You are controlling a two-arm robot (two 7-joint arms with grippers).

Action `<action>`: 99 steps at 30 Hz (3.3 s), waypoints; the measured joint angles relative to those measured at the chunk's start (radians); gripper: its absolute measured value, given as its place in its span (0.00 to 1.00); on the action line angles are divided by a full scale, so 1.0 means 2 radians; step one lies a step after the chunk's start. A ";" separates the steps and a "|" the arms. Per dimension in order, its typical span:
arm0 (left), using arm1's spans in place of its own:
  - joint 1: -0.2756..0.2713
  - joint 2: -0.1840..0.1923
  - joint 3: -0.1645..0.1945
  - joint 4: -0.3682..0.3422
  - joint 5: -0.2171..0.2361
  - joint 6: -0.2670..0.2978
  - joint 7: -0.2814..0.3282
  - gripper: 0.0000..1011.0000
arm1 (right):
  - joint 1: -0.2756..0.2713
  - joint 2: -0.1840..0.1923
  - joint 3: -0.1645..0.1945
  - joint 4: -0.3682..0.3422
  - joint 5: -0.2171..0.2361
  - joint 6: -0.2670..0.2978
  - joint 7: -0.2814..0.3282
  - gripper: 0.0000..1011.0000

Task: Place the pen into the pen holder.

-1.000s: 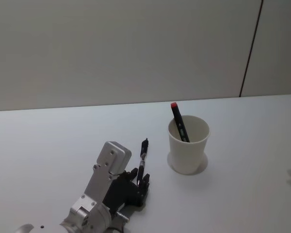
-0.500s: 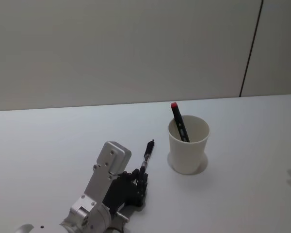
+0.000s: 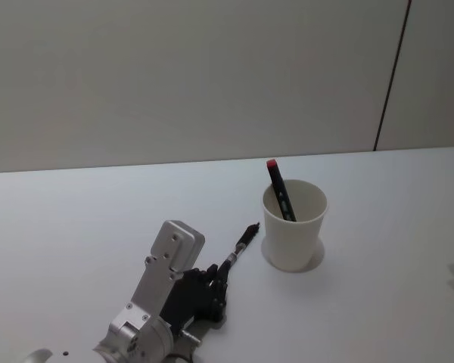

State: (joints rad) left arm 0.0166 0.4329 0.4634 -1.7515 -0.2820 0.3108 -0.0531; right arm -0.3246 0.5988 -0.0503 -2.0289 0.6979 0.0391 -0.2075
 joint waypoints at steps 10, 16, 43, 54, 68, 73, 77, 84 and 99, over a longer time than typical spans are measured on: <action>0.000 0.000 0.000 0.000 0.000 0.000 0.000 0.13 | 0.000 0.000 0.000 0.000 0.000 0.000 0.000 0.99; 0.001 0.000 -0.001 0.000 -0.003 -0.002 0.000 0.13 | 0.000 0.000 0.000 0.000 0.000 0.000 0.000 0.99; 0.024 0.025 -0.039 -0.049 -0.050 -0.130 0.064 0.13 | 0.000 0.000 0.000 0.000 0.000 0.000 0.000 0.99; 0.023 0.031 -0.059 -0.076 -0.057 -0.194 0.072 0.13 | 0.000 0.000 0.000 0.000 0.000 0.000 0.000 0.99; 0.004 0.026 -0.081 -0.097 -0.058 -0.263 0.056 0.13 | 0.021 -0.014 -0.002 -0.010 0.033 0.018 0.021 0.99; -0.009 0.020 -0.089 -0.102 -0.059 -0.286 0.045 0.13 | 0.034 -0.023 -0.004 -0.020 0.059 0.032 0.035 0.99; -0.017 0.017 -0.094 -0.105 -0.060 -0.298 0.038 0.13 | 0.044 -0.030 -0.007 -0.027 0.080 0.043 0.046 0.99; -0.026 0.012 -0.100 -0.109 -0.062 -0.312 0.029 0.13 | 0.066 -0.045 -0.013 -0.041 0.121 0.064 0.064 0.99; -0.035 0.008 -0.106 -0.112 -0.064 -0.325 0.021 0.13 | 0.127 -0.092 -0.036 -0.062 0.221 0.115 0.095 0.99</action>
State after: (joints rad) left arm -0.0538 0.4495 0.2512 -1.9745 -0.4102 -0.3399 -0.0115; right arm -0.0705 0.4153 -0.1224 -2.1532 1.1408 0.2695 -0.0171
